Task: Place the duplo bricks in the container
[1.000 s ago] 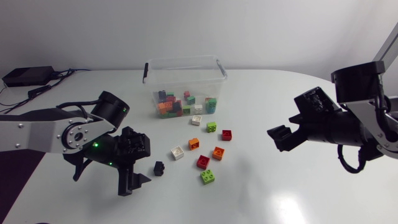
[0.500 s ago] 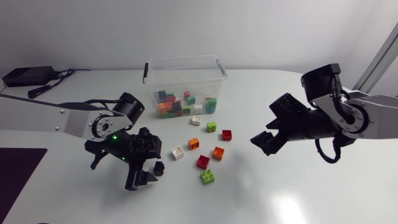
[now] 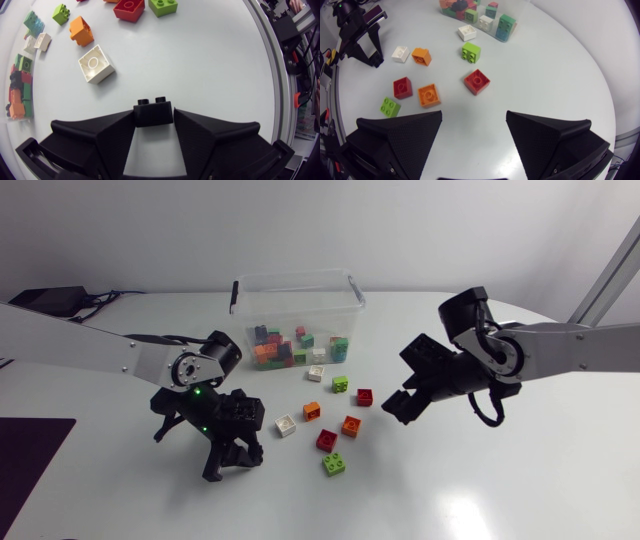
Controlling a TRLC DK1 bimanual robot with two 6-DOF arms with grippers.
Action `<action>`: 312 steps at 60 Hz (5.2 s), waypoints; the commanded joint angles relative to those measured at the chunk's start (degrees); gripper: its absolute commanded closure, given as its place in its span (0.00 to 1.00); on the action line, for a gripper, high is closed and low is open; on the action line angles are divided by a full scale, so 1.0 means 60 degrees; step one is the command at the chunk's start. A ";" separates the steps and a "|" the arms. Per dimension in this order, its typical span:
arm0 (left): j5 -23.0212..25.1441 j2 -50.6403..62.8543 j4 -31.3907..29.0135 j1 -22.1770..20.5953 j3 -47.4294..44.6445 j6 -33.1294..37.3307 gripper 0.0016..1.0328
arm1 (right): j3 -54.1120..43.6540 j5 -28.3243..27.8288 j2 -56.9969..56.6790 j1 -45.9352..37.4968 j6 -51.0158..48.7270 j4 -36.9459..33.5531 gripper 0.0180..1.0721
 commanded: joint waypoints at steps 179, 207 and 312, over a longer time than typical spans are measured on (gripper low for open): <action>-0.1322 -0.3185 0.4476 0.1572 0.2153 -0.6844 0.06 | 1.0179 0.2703 0.5048 0.2077 0.4495 -0.1564 0.67; -0.1205 -0.2585 0.2733 -0.0098 0.0629 -0.5511 0.06 | 1.0282 0.3070 0.4974 0.2048 0.3924 -0.1637 0.05; -0.2201 0.0945 -0.1676 -0.1490 0.3339 -0.6243 0.65 | 0.0409 0.0374 0.0902 0.1990 -0.0749 -0.1022 0.05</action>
